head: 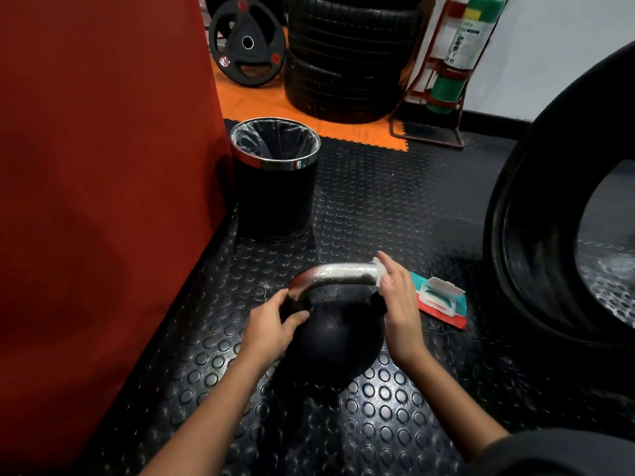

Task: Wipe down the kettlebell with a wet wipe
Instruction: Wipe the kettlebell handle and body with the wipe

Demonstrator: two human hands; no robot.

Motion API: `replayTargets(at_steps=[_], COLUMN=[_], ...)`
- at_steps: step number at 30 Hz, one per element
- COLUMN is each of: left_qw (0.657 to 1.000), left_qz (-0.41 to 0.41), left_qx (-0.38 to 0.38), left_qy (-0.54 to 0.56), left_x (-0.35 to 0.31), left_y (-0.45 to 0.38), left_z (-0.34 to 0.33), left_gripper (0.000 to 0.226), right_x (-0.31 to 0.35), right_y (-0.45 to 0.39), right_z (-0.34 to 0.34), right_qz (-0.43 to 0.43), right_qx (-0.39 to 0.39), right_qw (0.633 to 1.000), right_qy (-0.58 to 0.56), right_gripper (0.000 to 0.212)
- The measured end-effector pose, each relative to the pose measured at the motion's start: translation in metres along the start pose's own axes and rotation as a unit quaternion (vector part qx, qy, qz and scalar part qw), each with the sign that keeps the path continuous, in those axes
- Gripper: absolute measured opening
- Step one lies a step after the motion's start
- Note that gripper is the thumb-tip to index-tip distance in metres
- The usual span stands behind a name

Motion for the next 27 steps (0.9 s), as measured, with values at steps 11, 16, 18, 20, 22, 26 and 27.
replayTargets(at_steps=[11,16,18,20,22,26,27], left_qw=[1.000,1.000,1.000,1.000,1.000,1.000,1.000], left_qz=[-0.007,-0.006,-0.001,0.003,0.005,0.007,0.008], left_qx=[-0.006,0.001,0.003,0.002,0.002,0.005,0.005], left_qy=[-0.003,0.010,0.014,0.011,0.009,0.009,0.009], left_x=[-0.007,-0.012,-0.011,-0.010,-0.009,-0.009,-0.009], left_y=[0.002,0.004,0.004,0.004,0.003,0.002,0.002], left_z=[0.003,0.004,0.004,0.004,0.004,0.003,0.004], left_gripper=[0.037,0.032,0.033,0.037,0.041,0.037,0.038], right_x=[0.023,0.008,-0.015,-0.042,-0.058,-0.041,-0.032], right_y=[-0.019,0.001,-0.002,-0.011,-0.024,-0.045,-0.045], right_z=[-0.007,-0.001,0.001,0.001,0.003,0.006,0.008], right_qz=[0.008,0.001,-0.063,-0.170,-0.263,-0.266,-0.243], right_qx=[0.058,-0.009,-0.027,-0.024,-0.001,0.050,0.043], right_qw=[0.992,1.000,0.997,0.979,0.953,0.961,0.969], right_qy=[0.108,0.030,-0.029,-0.109,-0.150,-0.056,-0.024], right_gripper=[0.053,0.054,0.058,0.067,0.075,0.079,0.073])
Point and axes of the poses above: each hand's wrist, its own y-axis away from the middle knuckle, its own z-axis out of the back of the hand, x = y × z, the point moved 7 cm from there along -y, towards the middle knuckle, and after that the axes turned 1 degree about x, right-handed, at the moved point
